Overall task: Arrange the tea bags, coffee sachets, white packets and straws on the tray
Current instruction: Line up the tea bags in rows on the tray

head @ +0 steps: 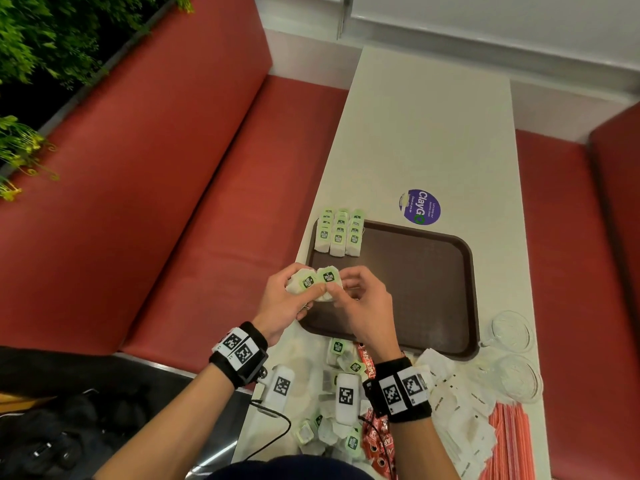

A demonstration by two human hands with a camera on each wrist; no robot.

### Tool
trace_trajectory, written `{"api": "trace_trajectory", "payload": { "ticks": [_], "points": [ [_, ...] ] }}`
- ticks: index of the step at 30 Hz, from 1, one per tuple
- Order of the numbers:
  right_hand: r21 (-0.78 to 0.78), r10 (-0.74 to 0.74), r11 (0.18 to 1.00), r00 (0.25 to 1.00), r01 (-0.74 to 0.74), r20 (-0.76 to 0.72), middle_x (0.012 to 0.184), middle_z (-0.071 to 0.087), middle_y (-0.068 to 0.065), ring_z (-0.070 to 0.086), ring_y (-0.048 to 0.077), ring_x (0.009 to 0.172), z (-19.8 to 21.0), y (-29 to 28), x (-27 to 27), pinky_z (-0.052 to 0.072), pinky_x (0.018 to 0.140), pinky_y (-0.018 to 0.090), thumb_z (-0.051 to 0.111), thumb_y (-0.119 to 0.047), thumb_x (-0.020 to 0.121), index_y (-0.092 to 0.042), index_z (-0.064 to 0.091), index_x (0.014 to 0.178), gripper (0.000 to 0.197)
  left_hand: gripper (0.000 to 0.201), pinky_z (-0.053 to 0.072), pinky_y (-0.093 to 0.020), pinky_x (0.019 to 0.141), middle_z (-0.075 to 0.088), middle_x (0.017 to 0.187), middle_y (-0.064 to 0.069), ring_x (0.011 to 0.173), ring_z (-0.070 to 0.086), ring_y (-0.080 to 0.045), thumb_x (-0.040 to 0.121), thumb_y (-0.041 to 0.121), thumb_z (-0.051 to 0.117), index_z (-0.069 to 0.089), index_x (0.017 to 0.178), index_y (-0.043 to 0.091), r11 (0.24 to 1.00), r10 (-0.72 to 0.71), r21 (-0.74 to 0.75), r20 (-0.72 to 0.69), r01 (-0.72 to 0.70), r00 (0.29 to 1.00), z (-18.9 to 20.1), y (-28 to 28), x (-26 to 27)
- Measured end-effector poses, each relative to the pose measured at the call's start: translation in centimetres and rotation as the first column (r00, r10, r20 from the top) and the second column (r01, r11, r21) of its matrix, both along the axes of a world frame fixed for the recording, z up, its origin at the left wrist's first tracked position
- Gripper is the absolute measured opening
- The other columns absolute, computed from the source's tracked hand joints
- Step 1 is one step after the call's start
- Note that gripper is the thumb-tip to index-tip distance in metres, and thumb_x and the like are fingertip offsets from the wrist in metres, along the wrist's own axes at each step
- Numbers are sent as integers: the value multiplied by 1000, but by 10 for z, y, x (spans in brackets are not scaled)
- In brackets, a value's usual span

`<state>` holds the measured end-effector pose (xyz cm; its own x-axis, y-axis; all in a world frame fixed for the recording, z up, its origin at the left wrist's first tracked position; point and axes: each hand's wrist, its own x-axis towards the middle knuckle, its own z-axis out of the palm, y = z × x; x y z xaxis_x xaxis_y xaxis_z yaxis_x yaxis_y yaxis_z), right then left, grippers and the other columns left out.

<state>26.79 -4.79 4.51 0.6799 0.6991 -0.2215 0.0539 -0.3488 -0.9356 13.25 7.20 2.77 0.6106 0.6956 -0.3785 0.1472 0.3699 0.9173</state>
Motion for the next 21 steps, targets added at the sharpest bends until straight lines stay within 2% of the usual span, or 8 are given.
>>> {"api": "trace_trajectory", "payload": {
  "ticks": [3, 6, 11, 14, 16, 19, 21],
  "points": [
    [16, -15, 1000, 992, 17, -123, 93, 81, 1, 77, 21, 81, -9, -3, 7, 65, 84, 46, 82, -29, 98, -26, 77, 102, 7, 27, 36, -26, 43, 65, 79, -5, 61, 54, -17, 89, 17, 89, 70, 107, 9, 1000, 8, -11, 16, -8, 1000, -2, 2, -1],
    [50, -97, 992, 959, 114, -265, 95, 81, 9, 72, 20, 84, -19, 0, 13, 61, 77, 38, 82, -24, 98, -19, 80, 102, 7, 26, 36, -25, 43, 68, 85, -9, 63, 53, -19, 90, 18, 87, 71, 108, 10, 998, 60, -24, 17, -60, 998, -5, 7, -4],
    [-105, -257, 964, 957, 244, -135, 89, 81, -4, 74, 14, 84, -48, 34, 31, 65, 85, 40, 84, -30, 96, -29, 80, 98, 5, 24, 35, -26, 45, 70, 81, -3, 63, 55, -15, 92, 16, 86, 71, 109, 10, 984, 176, -12, -11, -176, 984, -8, 16, -11],
    [-176, -254, 954, 967, 245, -34, 88, 78, -11, 75, 14, 90, -64, 66, 39, 63, 95, 44, 84, -31, 95, -26, 80, 104, 12, 25, 35, -27, 44, 68, 79, -3, 64, 55, -16, 92, 16, 86, 70, 109, 10, 977, 213, 0, -13, -213, 977, -10, 21, -16],
    [-204, -253, 946, 967, 252, 18, 85, 73, -12, 71, 12, 88, -72, 85, 41, 59, 99, 40, 83, -28, 95, -21, 78, 104, 13, 24, 36, -28, 46, 69, 80, -5, 66, 55, -19, 91, 18, 86, 71, 108, 12, 974, 227, 10, -22, -227, 974, -11, 25, -20],
    [-216, -280, 935, 959, 282, 43, 81, 67, -11, 59, -2, 77, -83, 107, 43, 55, 94, 32, 82, -22, 96, -14, 74, 103, 13, 22, 38, -28, 45, 70, 81, -7, 66, 57, -18, 91, 17, 86, 72, 108, 13, 970, 241, 21, -28, -240, 970, -10, 28, -24],
    [-219, -293, 929, 955, 298, 52, 80, 68, -7, 56, -5, 76, -88, 117, 41, 50, 89, 28, 81, -19, 97, -13, 72, 102, 13, 22, 39, -27, 44, 71, 83, -6, 67, 57, -18, 91, 18, 86, 72, 108, 14, 968, 250, 18, -34, -250, 968, -11, 30, -27]
  ]
}}
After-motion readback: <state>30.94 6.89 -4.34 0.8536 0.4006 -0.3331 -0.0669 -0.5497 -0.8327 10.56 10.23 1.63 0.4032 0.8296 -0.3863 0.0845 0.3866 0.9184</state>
